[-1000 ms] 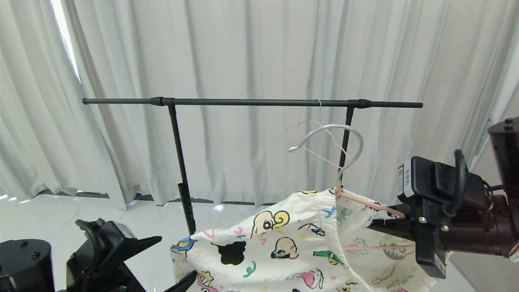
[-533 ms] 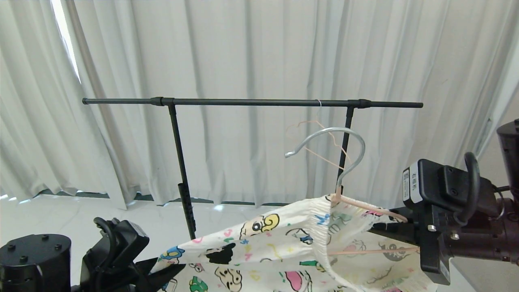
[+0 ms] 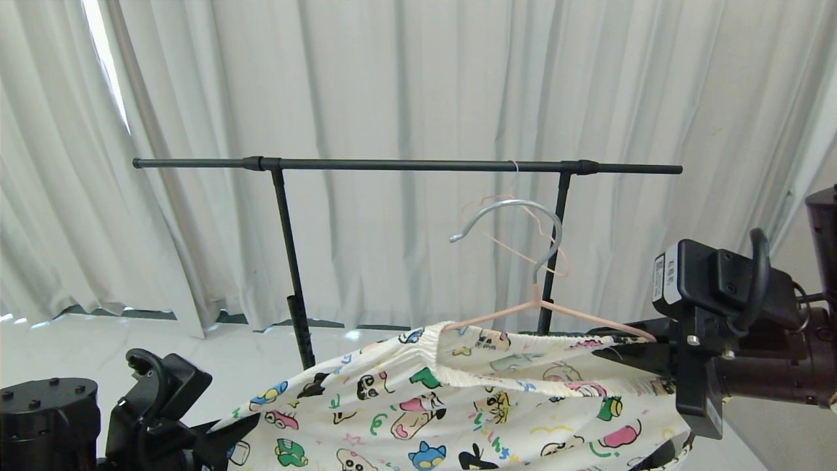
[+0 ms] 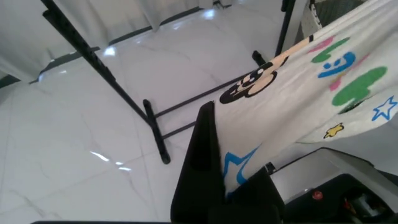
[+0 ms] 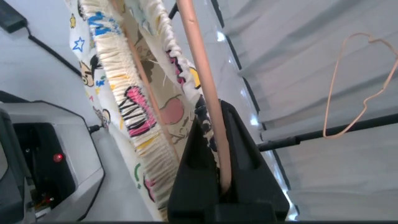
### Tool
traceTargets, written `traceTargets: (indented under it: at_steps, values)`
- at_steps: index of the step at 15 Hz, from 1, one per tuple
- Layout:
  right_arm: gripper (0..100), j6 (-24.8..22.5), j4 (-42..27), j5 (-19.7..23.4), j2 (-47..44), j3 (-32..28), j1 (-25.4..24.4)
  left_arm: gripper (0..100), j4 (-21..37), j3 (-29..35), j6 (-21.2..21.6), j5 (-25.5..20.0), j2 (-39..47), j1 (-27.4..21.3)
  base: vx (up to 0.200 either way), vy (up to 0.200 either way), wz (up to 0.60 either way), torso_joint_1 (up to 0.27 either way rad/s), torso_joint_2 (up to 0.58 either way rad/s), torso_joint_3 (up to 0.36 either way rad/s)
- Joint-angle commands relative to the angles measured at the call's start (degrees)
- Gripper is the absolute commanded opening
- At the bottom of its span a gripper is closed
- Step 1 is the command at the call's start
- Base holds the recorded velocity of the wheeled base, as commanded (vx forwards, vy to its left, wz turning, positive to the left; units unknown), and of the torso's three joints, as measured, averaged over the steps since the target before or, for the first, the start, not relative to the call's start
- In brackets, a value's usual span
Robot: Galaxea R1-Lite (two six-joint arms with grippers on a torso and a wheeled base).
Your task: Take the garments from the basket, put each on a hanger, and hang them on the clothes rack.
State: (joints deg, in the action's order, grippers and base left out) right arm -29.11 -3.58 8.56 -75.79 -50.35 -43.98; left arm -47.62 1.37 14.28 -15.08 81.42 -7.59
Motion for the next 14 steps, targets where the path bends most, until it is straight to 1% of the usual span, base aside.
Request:
traceTargets:
  at_steps: [1,2,3,5,8,9,11,12,14]
  values:
    - [0,0.0,0.1,0.0,-0.2,0.0,0.0,0,-0.1,0.0,0.9,0.1,-0.6,-0.1,0.0,0.0,0.0,0.0,0.0,0.0]
    - [0,0.0,0.1,0.0,-0.2,0.0,0.0,0,-0.1,0.0,0.9,0.1,-1.2,-0.1,0.0,0.0,0.0,0.0,0.0,0.0]
    - [0,0.0,0.0,0.0,-0.2,0.0,0.0,100,-0.1,-0.1,0.9,0.1,-2.1,-0.1,0.0,0.0,0.0,0.0,0.0,0.0]
    - [0,0.1,0.0,-0.1,-0.4,0.0,0.0,100,-0.1,-1.2,0.8,0.0,-4.1,-0.1,0.0,0.0,0.0,0.0,0.0,0.0]
    - [0,2.1,0.0,-1.2,-0.6,0.0,0.1,100,-0.1,-1.3,0.7,0.0,-6.7,-0.1,0.0,0.0,0.0,0.0,0.0,0.0]
    - [0,5.3,-0.1,-4.1,-0.9,0.0,0.1,100,-0.1,-0.8,0.6,0.1,-8.5,0.1,0.0,0.0,0.0,0.0,0.0,0.0]
    - [0,10.3,-0.5,-6.0,-1.2,0.1,0.1,100,-0.1,-0.4,-0.1,0.8,-12.2,0.7,0.0,0.0,0.0,0.0,0.0,0.0]
    - [0,12.1,-0.6,-6.8,-1.6,0.1,0.1,100,-0.1,-0.4,-1.0,0.8,-14.4,0.7,0.0,0.0,0.0,0.0,0.0,0.0]
    - [0,15.8,-0.8,-8.6,-2.5,0.1,0.1,100,-0.1,-0.8,-1.4,1.6,-18.2,0.8,0.0,0.0,0.0,0.0,0.0,0.0]
